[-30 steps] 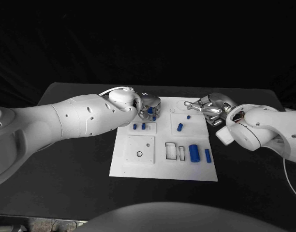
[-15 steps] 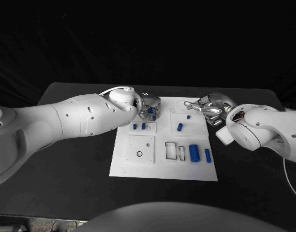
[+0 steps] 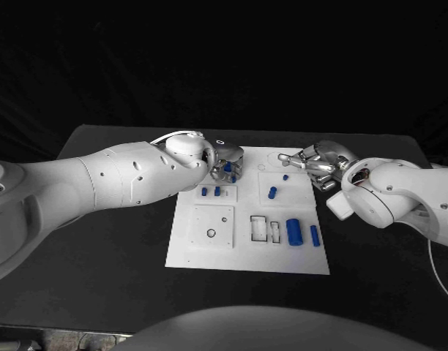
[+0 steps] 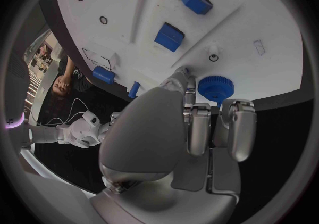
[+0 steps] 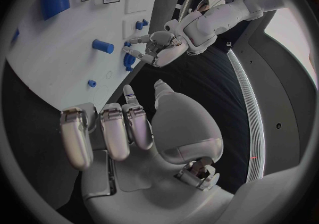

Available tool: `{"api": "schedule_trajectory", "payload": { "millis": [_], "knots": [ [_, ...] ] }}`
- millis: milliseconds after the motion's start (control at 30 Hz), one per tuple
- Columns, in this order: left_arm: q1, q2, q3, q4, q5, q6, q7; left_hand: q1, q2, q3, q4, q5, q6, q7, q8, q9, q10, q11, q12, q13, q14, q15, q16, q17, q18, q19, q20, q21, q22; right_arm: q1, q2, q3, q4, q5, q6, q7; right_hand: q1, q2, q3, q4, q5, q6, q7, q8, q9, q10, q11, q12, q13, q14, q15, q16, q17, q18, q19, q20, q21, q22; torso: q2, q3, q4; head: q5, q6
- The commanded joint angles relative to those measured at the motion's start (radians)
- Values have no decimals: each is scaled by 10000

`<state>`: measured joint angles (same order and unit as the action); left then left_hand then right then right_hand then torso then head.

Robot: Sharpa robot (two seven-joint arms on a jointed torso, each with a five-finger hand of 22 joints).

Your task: Assemble the parts on the task board

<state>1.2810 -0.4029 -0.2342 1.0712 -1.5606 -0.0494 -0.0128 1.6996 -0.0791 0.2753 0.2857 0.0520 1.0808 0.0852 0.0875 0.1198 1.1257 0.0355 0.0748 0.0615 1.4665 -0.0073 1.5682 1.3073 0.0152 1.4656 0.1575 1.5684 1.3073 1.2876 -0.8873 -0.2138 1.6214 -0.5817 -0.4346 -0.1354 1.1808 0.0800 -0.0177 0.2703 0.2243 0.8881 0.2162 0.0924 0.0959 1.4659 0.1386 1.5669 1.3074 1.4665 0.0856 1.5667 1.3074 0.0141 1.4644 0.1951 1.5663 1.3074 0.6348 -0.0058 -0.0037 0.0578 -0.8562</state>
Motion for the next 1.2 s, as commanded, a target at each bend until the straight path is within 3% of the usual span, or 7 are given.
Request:
{"api": "schedule_trajectory", "payload": {
  "millis": [33, 200, 467, 800, 933, 1200],
  "knots": [
    [-33, 23, -22, 2, -25, 342, 94, 75, 32, 77, -14, -31, 221, 11, 109, 50, 270, 5, 86, 35, 1043, 6, 26, 2635, -152, 1052, -62, 24, 2635, -5, 11, 1, 15, -17, 134, 11, 29, 41, -64, 19, 29, -57, -17, 59, 14, 1049, 94, 39, 2634, 1043, 89, 41, 2634, -141, 1064, 80, 45, 2634, 1, -7, -3, -7, -1],
    [-35, 27, -22, 5, -99, 296, 129, 124, 55, 114, -56, -31, 578, 41, 267, 119, 677, 1, 184, 42, 1043, 1, 26, 2635, -152, 1052, -63, 24, 2635, -5, 16, 1, 15, -17, 131, 14, 29, 41, -64, 19, 29, -57, -17, 59, 14, 1049, 94, 39, 2634, 1043, 89, 41, 2634, -141, 1064, 80, 45, 2634, -2, -5, -1, -8, 15],
    [-38, -11, -21, 8, -158, -99, 296, 188, 61, 161, -88, -31, 687, 82, 297, 134, 839, 32, 175, 25, 1043, 21, 26, 2635, -152, 1052, -67, 24, 2635, -5, 10, 1, 12, -16, 139, 17, 29, 41, -64, 19, 29, -57, -17, 59, 14, 1049, 94, 39, 2634, 1043, 89, 41, 2634, -141, 1064, 80, 45, 2634, -2, -4, 6, -25, 21],
    [-13, -309, 7, 335, -190, -1082, 621, 134, 24, 142, -37, -32, 719, 129, 292, 134, 887, 84, 129, 11, 1043, 62, 26, 2635, -152, 1052, -68, 24, 2635, -5, -1, 1, -19, -16, 162, 25, 28, 43, -96, 30, 28, -52, -19, 71, 19, 1049, 93, 39, 2634, 1043, 89, 41, 2634, -141, 1064, 81, 45, 2634, -18, 2, 20, -63, 44],
    [115, -517, 39, 637, -192, -1284, 619, 127, 23, 142, -29, -32, 720, 133, 289, 133, 889, 88, 120, 9, 1043, 67, 26, 2635, -152, 1052, -68, 24, 2635, -5, 5, 1, -37, -16, 172, 24, 28, 43, -96, 30, 28, -52, -19, 71, 19, 1049, 93, 39, 2634, 1043, 89, 41, 2634, -141, 1064, 81, 45, 2634, -15, 5, 16, -30, 52],
    [554, -1075, 85, 1295, -54, -1398, 570, 98, 24, 145, 4, -31, 710, 131, 272, 127, 875, 93, 76, 0, 1043, 82, 26, 2635, -152, 1052, -69, 24, 2635, -6, 22, 1, -73, -15, 184, 29, 28, 43, -96, 30, 28, -52, -19, 71, 19, 1049, 93, 39, 2634, 1043, 89, 41, 2634, -141, 1064, 81, 45, 2634, -10, 2, 8, 3, 74]
  ]
}}
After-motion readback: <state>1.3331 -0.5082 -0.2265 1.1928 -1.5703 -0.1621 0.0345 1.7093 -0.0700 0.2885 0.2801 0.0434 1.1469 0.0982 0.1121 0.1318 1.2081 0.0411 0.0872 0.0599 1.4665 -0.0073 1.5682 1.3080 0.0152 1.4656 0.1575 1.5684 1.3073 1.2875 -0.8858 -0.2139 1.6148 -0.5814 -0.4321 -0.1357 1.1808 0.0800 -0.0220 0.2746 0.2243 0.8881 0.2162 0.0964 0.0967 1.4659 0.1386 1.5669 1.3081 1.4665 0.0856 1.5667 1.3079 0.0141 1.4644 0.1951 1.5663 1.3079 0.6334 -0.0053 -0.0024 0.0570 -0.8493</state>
